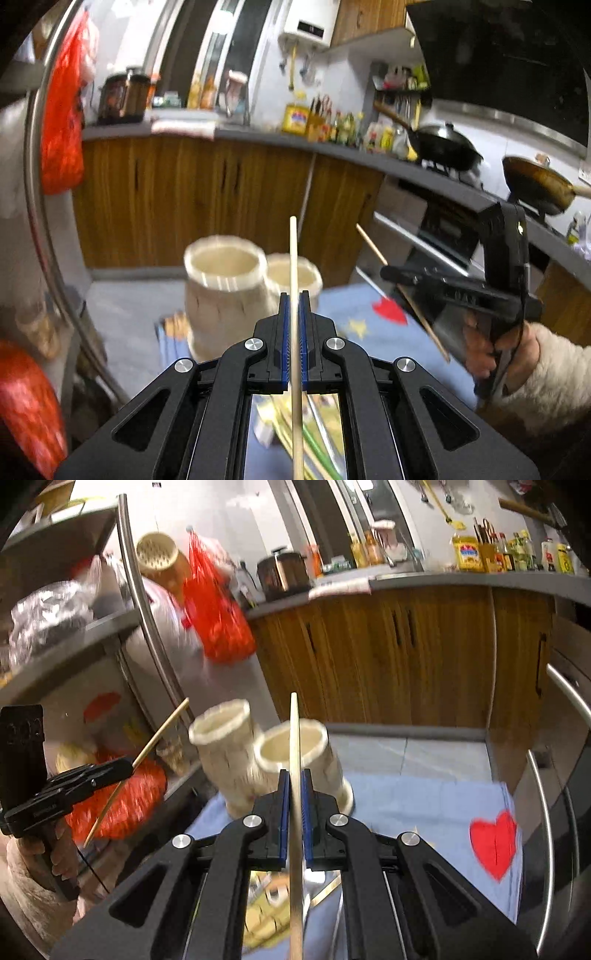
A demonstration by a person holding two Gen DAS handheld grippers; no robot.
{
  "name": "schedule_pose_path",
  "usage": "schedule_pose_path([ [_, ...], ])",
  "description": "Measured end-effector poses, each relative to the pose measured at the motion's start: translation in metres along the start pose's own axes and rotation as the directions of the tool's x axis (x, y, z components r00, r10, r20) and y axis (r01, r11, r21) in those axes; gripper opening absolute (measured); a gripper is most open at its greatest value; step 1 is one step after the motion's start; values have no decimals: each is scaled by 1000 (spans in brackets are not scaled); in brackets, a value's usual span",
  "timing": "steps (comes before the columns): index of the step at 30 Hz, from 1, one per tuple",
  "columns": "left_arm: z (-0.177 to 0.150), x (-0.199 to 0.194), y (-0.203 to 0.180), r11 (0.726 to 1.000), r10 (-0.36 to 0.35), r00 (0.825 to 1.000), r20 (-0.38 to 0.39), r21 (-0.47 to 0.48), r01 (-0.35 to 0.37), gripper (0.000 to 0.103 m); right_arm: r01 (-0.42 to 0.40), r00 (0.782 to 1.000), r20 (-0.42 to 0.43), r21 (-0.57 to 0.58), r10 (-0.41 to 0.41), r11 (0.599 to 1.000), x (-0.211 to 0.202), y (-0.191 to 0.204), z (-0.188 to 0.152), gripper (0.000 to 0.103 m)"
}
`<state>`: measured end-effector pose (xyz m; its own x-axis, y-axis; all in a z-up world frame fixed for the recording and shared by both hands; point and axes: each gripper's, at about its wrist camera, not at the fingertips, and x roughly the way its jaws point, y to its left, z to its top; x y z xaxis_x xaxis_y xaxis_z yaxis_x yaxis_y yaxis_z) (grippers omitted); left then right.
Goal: Organize utensils
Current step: 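Lift both wooden sticks, lower them into the ceramic holder cups, open both tools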
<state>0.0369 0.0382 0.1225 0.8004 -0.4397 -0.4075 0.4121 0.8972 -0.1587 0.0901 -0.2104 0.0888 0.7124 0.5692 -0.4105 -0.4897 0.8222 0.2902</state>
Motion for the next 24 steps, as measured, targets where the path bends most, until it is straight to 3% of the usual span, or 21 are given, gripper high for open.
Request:
schedule_pose_path([
  [7, 46, 35, 17, 998, 61, 993, 104, -21, -59, 5, 8, 995, 104, 18, -10, 1000, 30, 6, 40, 6],
  [8, 49, 37, 21, 998, 66, 991, 116, -26, -64, 5, 3, 989, 148, 12, -5, 1000, 31, 6, 42, 6],
  [9, 54, 42, 24, 997, 73, 989, 131, -31, -70, 5, -57, 976, 213, 18, 51, 998, 32, 3, 45, 6],
  [10, 56, 45, 26, 997, 80, 987, 141, -32, -77, 5, -8, 979, 206, 33, 1, 999, 39, 4, 47, 6],
  [12, 64, 56, 31, 995, 91, 983, 159, -42, -86, 5, 5, 969, 245, 53, -17, 999, 49, 4, 54, 6],
  [19, 73, 92, 39, 988, 151, 971, 185, -49, -144, 5, 4, 943, 329, 152, -54, 988, 78, 0, 83, 6],
  [24, 68, 104, 47, 981, 196, 958, 210, -51, -190, 5, 41, 946, 311, 178, -96, 983, 98, -9, 83, 6],
])
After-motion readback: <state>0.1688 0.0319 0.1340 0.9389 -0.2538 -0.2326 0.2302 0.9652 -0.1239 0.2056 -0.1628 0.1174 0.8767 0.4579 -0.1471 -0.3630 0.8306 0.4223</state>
